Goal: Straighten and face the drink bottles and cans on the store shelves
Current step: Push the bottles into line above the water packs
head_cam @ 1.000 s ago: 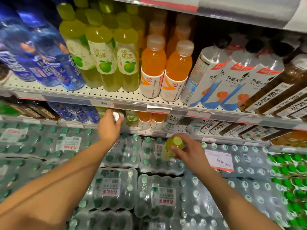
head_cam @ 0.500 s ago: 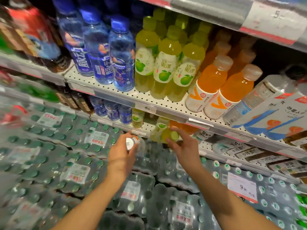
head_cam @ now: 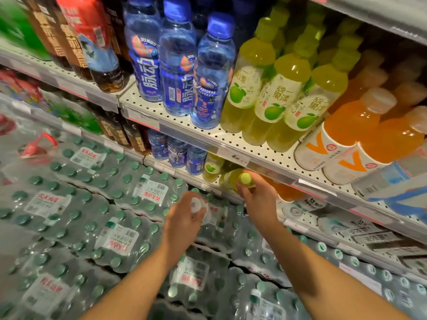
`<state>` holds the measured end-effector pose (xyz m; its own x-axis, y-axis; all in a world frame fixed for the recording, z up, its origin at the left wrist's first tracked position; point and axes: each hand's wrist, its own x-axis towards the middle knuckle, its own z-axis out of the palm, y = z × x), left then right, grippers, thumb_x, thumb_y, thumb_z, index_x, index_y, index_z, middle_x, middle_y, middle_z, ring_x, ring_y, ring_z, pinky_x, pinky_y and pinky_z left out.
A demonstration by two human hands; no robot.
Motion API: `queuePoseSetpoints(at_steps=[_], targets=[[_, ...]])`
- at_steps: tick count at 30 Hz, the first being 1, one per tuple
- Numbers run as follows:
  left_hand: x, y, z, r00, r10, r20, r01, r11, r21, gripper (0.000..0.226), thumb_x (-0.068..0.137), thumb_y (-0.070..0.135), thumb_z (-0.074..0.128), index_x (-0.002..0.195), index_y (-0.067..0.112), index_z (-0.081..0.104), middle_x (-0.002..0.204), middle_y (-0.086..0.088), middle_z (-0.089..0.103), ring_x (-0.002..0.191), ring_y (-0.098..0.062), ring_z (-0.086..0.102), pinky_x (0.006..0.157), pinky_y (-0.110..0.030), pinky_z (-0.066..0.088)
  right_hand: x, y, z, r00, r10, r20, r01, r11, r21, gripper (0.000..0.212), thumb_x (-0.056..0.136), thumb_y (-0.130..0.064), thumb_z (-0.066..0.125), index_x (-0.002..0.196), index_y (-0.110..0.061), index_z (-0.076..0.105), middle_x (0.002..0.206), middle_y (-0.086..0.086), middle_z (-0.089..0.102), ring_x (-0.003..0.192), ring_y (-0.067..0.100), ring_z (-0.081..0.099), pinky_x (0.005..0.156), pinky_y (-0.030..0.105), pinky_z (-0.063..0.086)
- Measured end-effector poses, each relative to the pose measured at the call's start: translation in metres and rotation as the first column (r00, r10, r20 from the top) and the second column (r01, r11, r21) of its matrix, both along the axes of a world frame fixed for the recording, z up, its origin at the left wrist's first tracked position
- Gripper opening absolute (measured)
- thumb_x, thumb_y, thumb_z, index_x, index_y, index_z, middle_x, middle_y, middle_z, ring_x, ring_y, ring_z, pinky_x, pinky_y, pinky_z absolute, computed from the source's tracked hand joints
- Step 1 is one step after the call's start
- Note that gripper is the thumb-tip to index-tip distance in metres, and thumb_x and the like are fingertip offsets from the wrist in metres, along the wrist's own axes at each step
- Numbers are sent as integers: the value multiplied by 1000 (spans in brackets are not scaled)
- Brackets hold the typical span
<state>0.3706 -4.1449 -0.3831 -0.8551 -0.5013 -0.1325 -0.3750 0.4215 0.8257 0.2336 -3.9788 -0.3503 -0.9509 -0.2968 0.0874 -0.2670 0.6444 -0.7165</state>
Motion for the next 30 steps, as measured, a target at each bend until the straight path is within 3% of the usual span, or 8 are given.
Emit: queuePoseSetpoints(at_steps=[4, 6, 12, 17, 20, 23, 26, 30], targets=[[-10, -9, 1, 998, -67, 18, 67, 998, 16, 20, 94, 30, 67, 107, 33, 52, 92, 12, 65, 84, -6, 63, 72, -33, 52, -16, -8, -19, 998, -41, 51, 33, 990, 138, 17, 97, -34, 66, 106, -20, 71, 95, -4, 71, 90, 21, 65, 86, 39, 54], [-12, -10, 2, 996, -91, 12, 91, 996, 7, 20, 93, 27, 67, 104, 31, 51, 91, 10, 63, 85, -11, 62, 72, -35, 51, -24, -15, -18, 994, -53, 99, 27, 968, 248, 28, 103, -38, 56, 99, -14, 70, 91, 3, 69, 90, 27, 64, 86, 46, 53], [-15, -7, 4, 989, -143, 25, 144, 988, -47, 23, 91, 24, 69, 105, 29, 52, 89, 8, 61, 84, -19, 62, 72, -39, 52, -47, -30, -6, 921, -94, 379, -63, 922, 381, 54, 105, -56, 38, 98, -11, 67, 93, 11, 70, 92, 28, 68, 93, 48, 55], [-17, -3, 3, 983, -177, 48, 181, 979, -94, 22, 92, 29, 68, 108, 30, 52, 95, 4, 62, 87, -23, 60, 73, -42, 52, -58, -39, -8, 923, -73, 377, -146, 841, 521, 73, 93, -79, 33, 113, -19, 69, 97, 6, 72, 95, 25, 69, 90, 44, 57], [-20, -1, 1, 979, -187, 78, 194, 975, -107, 23, 93, 30, 66, 110, 30, 51, 98, 4, 63, 89, -24, 61, 75, -43, 53, -70, -48, -14, 907, -124, 402, -181, 748, 639, 67, 98, -73, 32, 124, -20, 64, 95, 6, 65, 85, 21, 62, 87, 36, 54], [-22, 3, 0, 978, -179, 110, 191, 975, -111, 23, 93, 31, 66, 109, 32, 50, 98, 8, 63, 90, -22, 62, 78, -41, 54, -77, -55, -15, 824, -189, 534, -195, 791, 580, 60, 101, -67, 36, 121, -15, 57, 81, 4, 47, 90, 21, 50, 92, 35, 49], [-25, 6, 0, 973, -176, 147, 194, 974, -116, 21, 94, 31, 66, 107, 34, 50, 99, 10, 62, 92, -19, 63, 79, -40, 55, -78, -57, 1, 815, -124, 567, -261, 794, 549, 39, 109, -52, 26, 132, -27, 46, 75, -4, 26, 100, 20, 40, 90, 34, 40], [-25, 12, 4, 973, -178, 146, 199, 969, -149, 17, 96, 32, 63, 109, 29, 51, 98, 10, 62, 90, -15, 61, 79, -36, 53, -63, -45, 11, 872, 2, 489, -302, 790, 534, 39, 110, -41, 33, 132, -17, 54, 94, 7, 57, 104, 24, 57, 99, 39, 48]])
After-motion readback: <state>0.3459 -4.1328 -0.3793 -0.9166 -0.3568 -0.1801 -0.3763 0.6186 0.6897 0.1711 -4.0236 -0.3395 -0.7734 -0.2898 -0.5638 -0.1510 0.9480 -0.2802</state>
